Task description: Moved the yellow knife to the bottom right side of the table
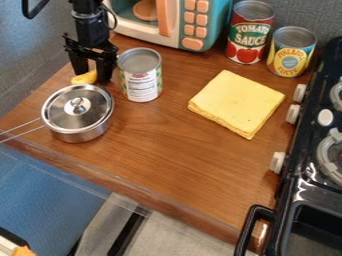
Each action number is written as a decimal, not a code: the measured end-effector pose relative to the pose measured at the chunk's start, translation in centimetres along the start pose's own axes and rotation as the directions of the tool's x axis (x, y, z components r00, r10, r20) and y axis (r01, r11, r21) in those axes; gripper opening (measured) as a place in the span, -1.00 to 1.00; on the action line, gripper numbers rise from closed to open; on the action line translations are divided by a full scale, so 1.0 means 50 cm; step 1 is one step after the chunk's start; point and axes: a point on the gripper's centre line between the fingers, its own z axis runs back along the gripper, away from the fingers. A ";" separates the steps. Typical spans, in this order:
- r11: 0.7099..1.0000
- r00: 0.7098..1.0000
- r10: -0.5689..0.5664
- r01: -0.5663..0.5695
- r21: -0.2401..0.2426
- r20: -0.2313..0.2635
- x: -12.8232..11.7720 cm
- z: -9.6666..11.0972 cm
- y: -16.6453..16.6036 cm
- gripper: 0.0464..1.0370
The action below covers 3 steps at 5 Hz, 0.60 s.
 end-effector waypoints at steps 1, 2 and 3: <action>1.000 1.000 -0.004 0.004 0.003 -0.001 0.000 0.002 0.001 -0.29; 1.000 1.000 0.004 -0.004 0.005 -0.015 -0.003 0.002 0.001 -0.43; 0.998 0.997 0.059 -0.059 -0.007 -0.042 -0.022 0.005 0.017 -0.43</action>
